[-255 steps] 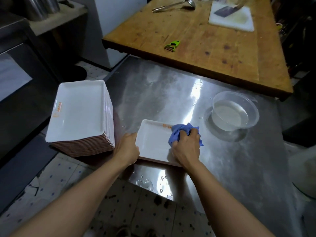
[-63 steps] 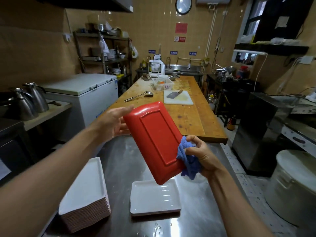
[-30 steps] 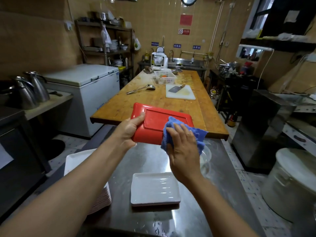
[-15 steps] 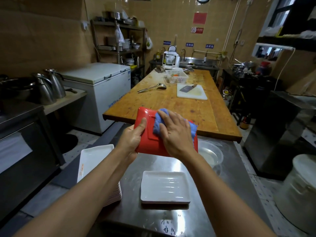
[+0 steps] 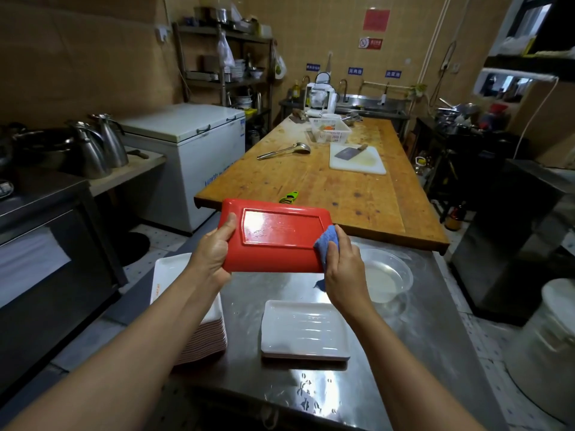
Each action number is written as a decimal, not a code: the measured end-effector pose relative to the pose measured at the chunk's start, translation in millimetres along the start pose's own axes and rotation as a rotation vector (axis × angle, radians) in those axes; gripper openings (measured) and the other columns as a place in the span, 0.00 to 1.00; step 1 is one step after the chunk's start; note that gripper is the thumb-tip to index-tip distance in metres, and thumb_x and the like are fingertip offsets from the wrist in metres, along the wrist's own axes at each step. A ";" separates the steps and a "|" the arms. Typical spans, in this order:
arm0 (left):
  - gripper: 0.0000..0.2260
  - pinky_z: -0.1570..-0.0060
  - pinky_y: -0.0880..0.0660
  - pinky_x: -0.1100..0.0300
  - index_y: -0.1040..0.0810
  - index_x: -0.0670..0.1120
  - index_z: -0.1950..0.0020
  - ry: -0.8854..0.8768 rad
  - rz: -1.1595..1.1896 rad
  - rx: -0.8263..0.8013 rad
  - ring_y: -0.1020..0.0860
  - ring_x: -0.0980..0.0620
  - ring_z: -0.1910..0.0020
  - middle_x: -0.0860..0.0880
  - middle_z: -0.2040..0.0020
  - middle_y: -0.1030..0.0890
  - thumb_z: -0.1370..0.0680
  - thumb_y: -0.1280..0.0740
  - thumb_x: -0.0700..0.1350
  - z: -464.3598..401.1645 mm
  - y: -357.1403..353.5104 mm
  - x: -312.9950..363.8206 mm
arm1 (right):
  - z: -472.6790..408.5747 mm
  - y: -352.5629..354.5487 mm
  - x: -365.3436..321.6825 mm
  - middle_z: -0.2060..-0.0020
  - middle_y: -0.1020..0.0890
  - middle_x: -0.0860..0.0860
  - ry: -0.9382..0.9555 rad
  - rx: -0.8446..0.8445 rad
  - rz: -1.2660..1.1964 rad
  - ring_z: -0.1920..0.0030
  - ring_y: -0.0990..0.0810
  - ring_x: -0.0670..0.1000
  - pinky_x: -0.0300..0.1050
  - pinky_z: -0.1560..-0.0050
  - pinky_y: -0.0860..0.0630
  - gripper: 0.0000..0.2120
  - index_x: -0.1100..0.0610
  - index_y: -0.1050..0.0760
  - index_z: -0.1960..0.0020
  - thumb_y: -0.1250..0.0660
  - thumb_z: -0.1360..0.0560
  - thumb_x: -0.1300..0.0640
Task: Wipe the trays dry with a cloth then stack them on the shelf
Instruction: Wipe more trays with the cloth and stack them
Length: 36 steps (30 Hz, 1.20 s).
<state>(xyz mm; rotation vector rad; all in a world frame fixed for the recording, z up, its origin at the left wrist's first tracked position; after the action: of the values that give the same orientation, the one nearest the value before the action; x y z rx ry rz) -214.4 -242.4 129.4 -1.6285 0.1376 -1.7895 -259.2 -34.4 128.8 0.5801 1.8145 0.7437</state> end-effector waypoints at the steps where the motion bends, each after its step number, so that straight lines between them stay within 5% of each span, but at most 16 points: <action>1: 0.11 0.68 0.20 0.50 0.23 0.44 0.48 0.014 0.024 0.001 0.17 0.49 0.67 0.45 0.63 0.16 0.21 0.38 0.50 0.2 3.1 0.2 | 3.0 0.3 -1.0 0.29 0.35 0.57 0.011 0.027 -0.118 0.36 0.31 0.56 0.31 0.46 0.33 0.21 0.61 0.36 0.29 0.39 0.22 0.62; 3: 0.12 0.68 0.20 0.51 0.23 0.44 0.44 0.034 0.054 0.013 0.17 0.49 0.66 0.45 0.60 0.16 0.21 0.38 0.50 1.0 10.6 0.9 | 10.5 6.5 0.8 0.41 0.23 0.52 0.011 0.162 -0.293 0.43 0.24 0.54 0.26 0.52 0.33 0.16 0.59 0.32 0.32 0.46 0.19 0.63; 7: 0.16 0.65 0.19 0.52 0.26 0.44 0.37 -0.006 0.028 0.082 0.18 0.49 0.61 0.43 0.50 0.19 0.22 0.37 0.50 2.2 33.7 8.3 | 14.8 -4.6 6.1 0.59 0.21 0.47 -0.058 0.161 -0.389 0.61 0.23 0.47 0.23 0.65 0.34 0.12 0.55 0.27 0.43 0.45 0.21 0.64; 9: 0.16 0.64 0.19 0.53 0.26 0.44 0.37 -0.017 0.017 0.108 0.19 0.47 0.57 0.43 0.49 0.19 0.22 0.37 0.50 5.0 46.2 11.7 | 12.1 -8.9 7.1 0.60 0.21 0.48 -0.092 0.139 -0.392 0.62 0.23 0.43 0.25 0.65 0.31 0.12 0.54 0.27 0.44 0.44 0.22 0.65; 11: 0.15 0.60 0.20 0.51 0.26 0.44 0.39 -0.042 0.004 0.130 0.19 0.46 0.56 0.43 0.49 0.19 0.22 0.37 0.49 9.5 59.4 17.8 | 8.8 -12.4 6.3 0.57 0.21 0.51 -0.132 0.126 -0.381 0.61 0.22 0.50 0.35 0.64 0.26 0.12 0.55 0.27 0.43 0.43 0.23 0.65; 14: 0.07 0.61 0.19 0.55 0.23 0.45 0.47 -0.196 -0.084 0.135 0.17 0.50 0.62 0.47 0.58 0.16 0.22 0.36 0.46 20.3 76.9 39.7 | 2.5 -14.1 2.6 0.52 0.24 0.53 -0.149 0.125 -0.347 0.54 0.25 0.54 0.40 0.58 0.33 0.12 0.58 0.30 0.41 0.40 0.24 0.64; 20: 0.08 0.61 0.23 0.61 0.18 0.44 0.49 -0.681 -0.993 0.163 0.20 0.56 0.64 0.52 0.63 0.18 0.25 0.30 0.45 49.8 83.0 88.1 | -6.4 -38.5 -15.5 0.52 0.23 0.53 -0.173 0.005 -0.408 0.55 0.24 0.54 0.42 0.56 0.31 0.17 0.54 0.32 0.41 0.41 0.28 0.66; 25: 0.12 0.57 0.22 0.49 0.19 0.43 0.46 -0.825 -1.572 0.102 0.20 0.46 0.56 0.45 0.54 0.17 0.25 0.31 0.48 62.7 83.2 68.4 | -3.7 -67.7 -29.4 0.57 0.24 0.50 -0.155 -0.097 -0.436 0.66 0.24 0.42 0.32 0.78 0.32 0.15 0.50 0.32 0.45 0.41 0.26 0.65; 28: 0.09 0.61 0.22 0.49 0.19 0.42 0.51 -0.881 -1.792 0.031 0.20 0.43 0.57 0.43 0.55 0.18 0.25 0.30 0.47 66.6 84.2 48.4 | 2.1 -79.3 -30.0 0.62 0.25 0.45 -0.161 -0.123 -0.427 0.75 0.24 0.42 0.28 0.83 0.35 0.16 0.50 0.32 0.43 0.41 0.26 0.66; 33: 0.06 0.82 0.29 0.59 0.20 0.41 0.64 -0.968 -2.018 -0.021 0.22 0.45 0.72 0.45 0.70 0.22 0.32 0.25 0.41 74.5 84.7 18.3 | 9.2 -91.9 -23.4 0.56 0.24 0.50 -0.183 -0.158 -0.390 0.63 0.24 0.43 0.28 0.79 0.35 0.16 0.50 0.32 0.41 0.38 0.26 0.63; 36: 0.05 0.85 0.34 0.63 0.21 0.44 0.68 -0.966 -2.089 -0.044 0.24 0.47 0.74 0.47 0.73 0.24 0.34 0.27 0.38 75.5 91.1 3.2 | 11.4 -94.7 -16.8 0.54 0.23 0.52 -0.188 -0.157 -0.384 0.62 0.24 0.44 0.31 0.76 0.33 0.16 0.51 0.31 0.41 0.38 0.26 0.63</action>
<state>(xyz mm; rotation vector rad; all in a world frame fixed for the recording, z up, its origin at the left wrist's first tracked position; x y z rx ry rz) -107.6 -284.4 100.4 -2.5244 -2.7502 -1.4618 -246.8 -108.9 68.2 0.1817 1.6108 0.5428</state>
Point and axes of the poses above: each hand's wrist, its own z-axis away from the middle knuckle, its own y-axis out of the back of the hand, x = y × z, the point moved 8 cm from there along -z, towards the middle knuckle
